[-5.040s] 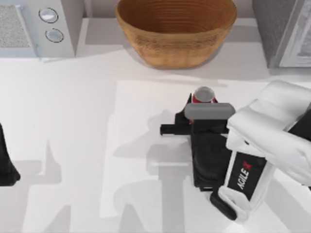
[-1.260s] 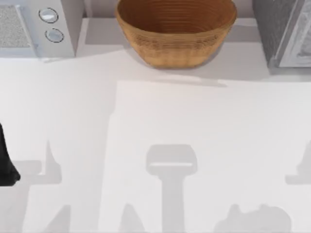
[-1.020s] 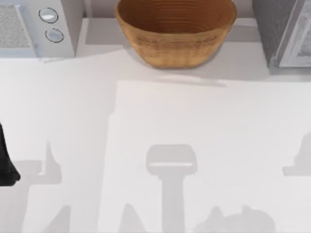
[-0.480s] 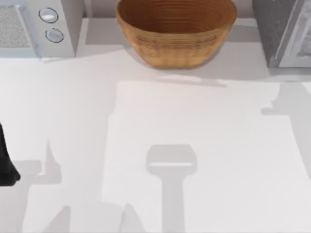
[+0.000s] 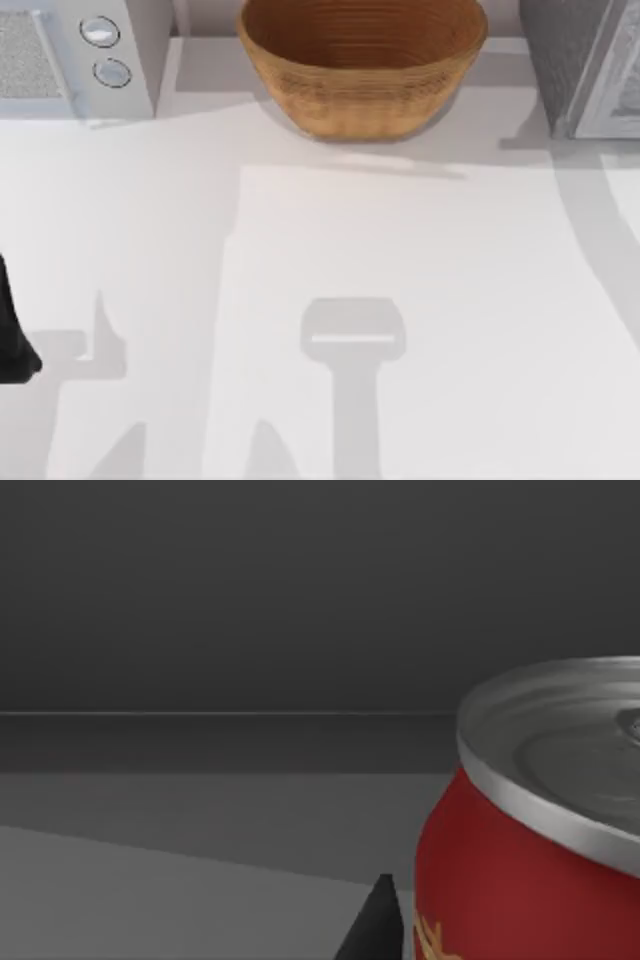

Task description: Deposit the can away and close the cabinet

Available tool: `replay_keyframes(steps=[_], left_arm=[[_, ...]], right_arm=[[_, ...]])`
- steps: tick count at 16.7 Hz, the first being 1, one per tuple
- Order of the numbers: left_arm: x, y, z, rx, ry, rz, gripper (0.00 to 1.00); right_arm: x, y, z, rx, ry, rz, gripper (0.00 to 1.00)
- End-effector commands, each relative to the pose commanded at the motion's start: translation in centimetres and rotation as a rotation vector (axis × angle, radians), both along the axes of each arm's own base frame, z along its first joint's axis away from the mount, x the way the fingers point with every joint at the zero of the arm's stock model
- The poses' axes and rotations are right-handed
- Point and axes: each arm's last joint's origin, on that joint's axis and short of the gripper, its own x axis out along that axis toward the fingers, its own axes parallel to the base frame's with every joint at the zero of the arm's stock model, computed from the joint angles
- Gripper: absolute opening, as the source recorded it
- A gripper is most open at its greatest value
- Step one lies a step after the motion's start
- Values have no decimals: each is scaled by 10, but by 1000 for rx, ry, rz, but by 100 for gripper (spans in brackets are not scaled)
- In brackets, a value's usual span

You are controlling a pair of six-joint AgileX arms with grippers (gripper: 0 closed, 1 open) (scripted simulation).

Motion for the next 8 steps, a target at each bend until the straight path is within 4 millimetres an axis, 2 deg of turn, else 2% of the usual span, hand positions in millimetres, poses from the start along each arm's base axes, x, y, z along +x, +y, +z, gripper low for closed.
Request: replay_keyframes(steps=[4,8], left_arm=[[0,0,0,0,0,0,100],[0,0,0,0,0,0,100]], right_arm=[[22,8,13,-1,6,-1,0],[23,8,14,-1,7,-1,0]])
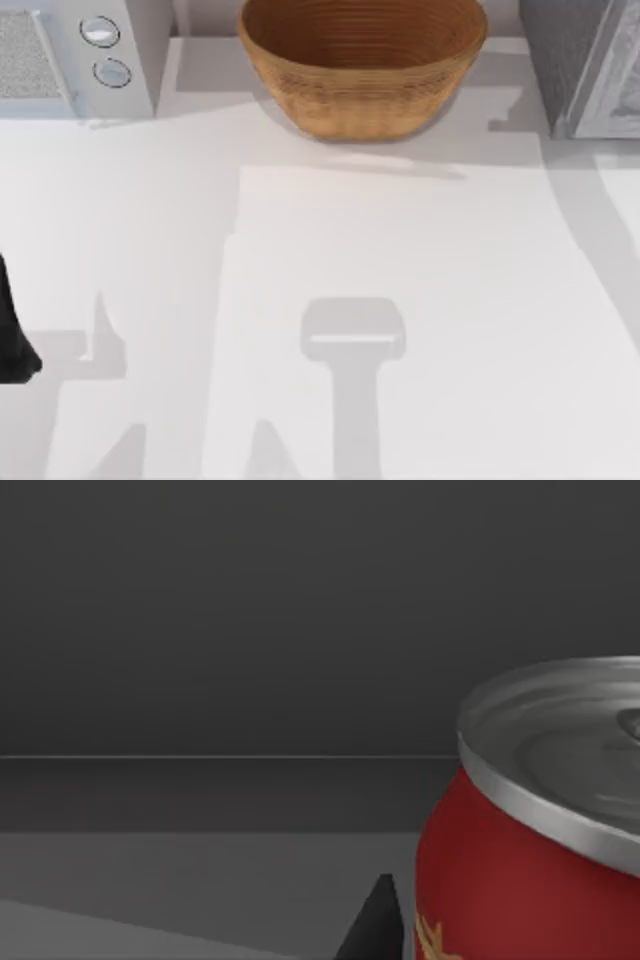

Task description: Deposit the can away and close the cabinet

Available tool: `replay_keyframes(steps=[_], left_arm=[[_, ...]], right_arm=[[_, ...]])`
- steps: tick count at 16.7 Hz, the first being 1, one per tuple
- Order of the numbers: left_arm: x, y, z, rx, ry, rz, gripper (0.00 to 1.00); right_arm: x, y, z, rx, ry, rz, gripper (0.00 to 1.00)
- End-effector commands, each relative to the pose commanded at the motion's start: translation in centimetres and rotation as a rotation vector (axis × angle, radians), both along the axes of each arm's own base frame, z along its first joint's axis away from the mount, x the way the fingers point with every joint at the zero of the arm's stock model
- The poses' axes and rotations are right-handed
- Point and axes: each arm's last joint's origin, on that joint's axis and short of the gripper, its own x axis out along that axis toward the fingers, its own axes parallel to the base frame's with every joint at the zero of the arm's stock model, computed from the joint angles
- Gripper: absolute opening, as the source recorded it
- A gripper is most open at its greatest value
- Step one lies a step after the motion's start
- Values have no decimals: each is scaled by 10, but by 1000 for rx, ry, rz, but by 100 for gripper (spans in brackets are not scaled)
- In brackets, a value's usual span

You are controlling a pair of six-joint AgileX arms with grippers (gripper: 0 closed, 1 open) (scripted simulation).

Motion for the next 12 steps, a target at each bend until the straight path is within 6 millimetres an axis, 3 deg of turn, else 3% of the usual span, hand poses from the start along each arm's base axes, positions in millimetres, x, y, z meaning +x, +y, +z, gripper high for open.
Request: replay_keyframes(steps=[4,12], left_arm=[[0,0,0,0,0,0,100],[0,0,0,0,0,0,100]], right_arm=[[9,0,1,0,12,0,0],[90,6,27,1,16,6,0]])
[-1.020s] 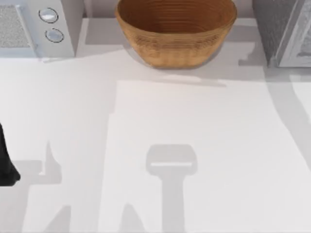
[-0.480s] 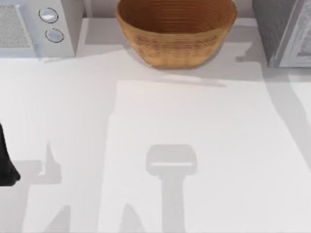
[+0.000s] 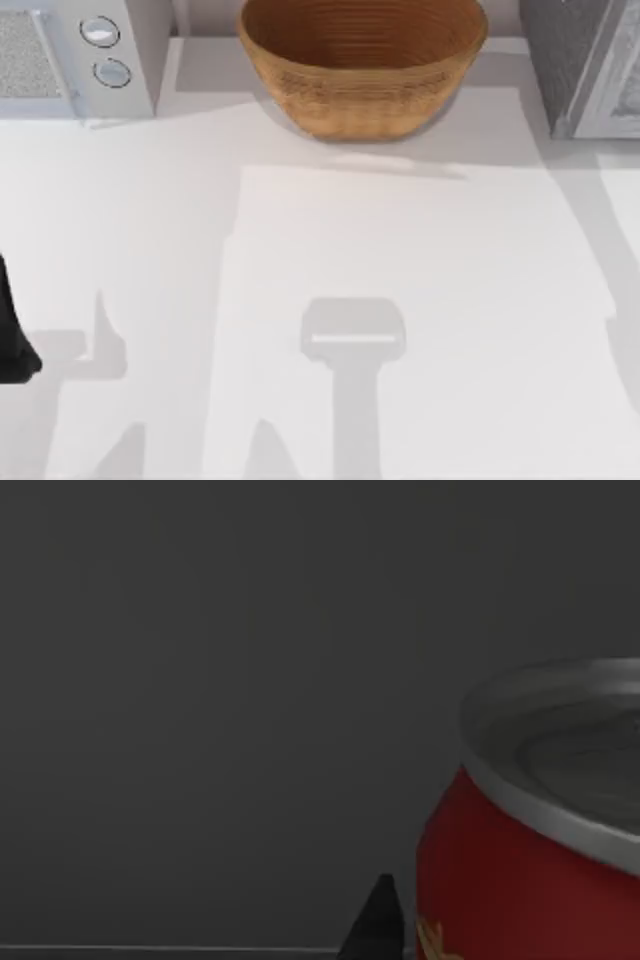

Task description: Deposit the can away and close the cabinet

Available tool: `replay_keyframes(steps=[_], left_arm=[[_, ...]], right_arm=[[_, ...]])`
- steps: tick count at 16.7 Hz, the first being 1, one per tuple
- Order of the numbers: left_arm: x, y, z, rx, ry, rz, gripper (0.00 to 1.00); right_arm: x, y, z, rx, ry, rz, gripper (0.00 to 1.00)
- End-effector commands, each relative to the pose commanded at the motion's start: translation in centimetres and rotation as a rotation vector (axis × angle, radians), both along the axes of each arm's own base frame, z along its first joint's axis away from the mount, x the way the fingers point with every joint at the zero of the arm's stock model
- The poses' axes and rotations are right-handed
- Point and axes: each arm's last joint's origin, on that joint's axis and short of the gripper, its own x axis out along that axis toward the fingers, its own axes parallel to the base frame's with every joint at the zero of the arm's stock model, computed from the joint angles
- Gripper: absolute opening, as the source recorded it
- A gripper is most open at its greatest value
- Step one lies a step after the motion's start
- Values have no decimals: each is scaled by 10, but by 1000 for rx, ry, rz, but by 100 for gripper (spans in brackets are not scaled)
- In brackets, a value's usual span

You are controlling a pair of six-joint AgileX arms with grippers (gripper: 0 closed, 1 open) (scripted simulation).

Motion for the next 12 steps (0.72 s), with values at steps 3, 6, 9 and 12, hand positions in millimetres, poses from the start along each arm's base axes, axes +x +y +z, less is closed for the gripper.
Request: replay_keyframes(steps=[3,6,9,12], left_arm=[[0,0,0,0,0,0,100],[0,0,0,0,0,0,100],[0,0,0,0,0,0,100],[0,0,0,0,0,0,100]], right_arm=[[27,-3,5,3,-24,-4,0],[48,-6,-1,3,-25,-7,0],[60,-8,-7,1,-17,-9,0],[60,-8,-7,1,-16,-9,0]])
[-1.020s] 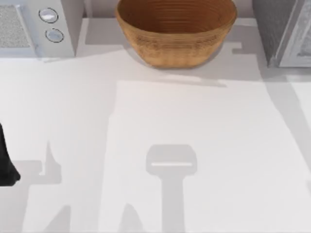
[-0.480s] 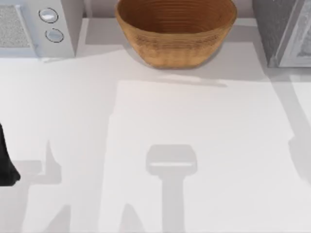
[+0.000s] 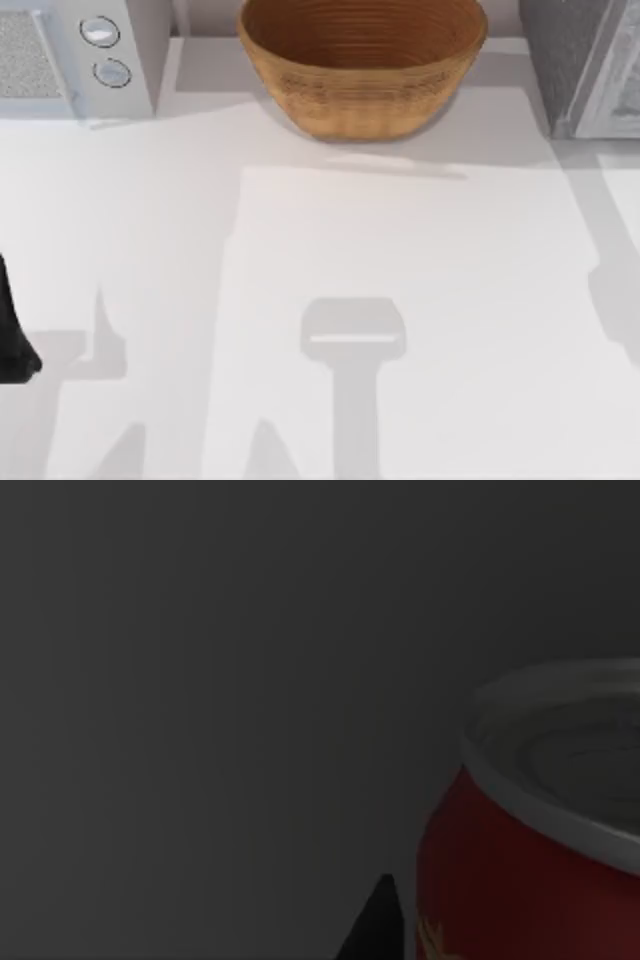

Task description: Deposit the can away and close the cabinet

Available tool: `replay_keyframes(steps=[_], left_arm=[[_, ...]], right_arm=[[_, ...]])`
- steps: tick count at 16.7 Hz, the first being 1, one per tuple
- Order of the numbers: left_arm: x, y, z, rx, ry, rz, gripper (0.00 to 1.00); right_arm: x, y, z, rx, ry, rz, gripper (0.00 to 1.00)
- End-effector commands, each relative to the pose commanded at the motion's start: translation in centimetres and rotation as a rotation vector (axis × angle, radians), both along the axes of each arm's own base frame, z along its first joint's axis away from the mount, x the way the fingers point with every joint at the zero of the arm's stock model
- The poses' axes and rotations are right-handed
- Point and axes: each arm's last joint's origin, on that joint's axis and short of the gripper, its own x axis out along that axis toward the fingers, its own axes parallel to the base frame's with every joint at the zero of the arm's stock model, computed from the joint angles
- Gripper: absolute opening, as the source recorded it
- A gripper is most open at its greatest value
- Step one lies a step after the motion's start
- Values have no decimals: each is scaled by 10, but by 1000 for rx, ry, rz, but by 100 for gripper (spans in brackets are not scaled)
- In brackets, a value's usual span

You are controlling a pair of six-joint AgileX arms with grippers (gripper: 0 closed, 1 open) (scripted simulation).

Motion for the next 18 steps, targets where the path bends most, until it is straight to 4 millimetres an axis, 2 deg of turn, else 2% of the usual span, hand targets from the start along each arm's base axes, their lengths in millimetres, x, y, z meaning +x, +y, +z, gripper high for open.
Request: replay_keyframes(steps=[1,14,18], left_arm=[[0,0,0,0,0,0,100],[0,0,0,0,0,0,100],[0,0,0,0,0,0,100]], right_arm=[[0,0,0,0,0,0,0],[0,0,0,0,0,0,98],[0,0,0,0,0,0,100]])
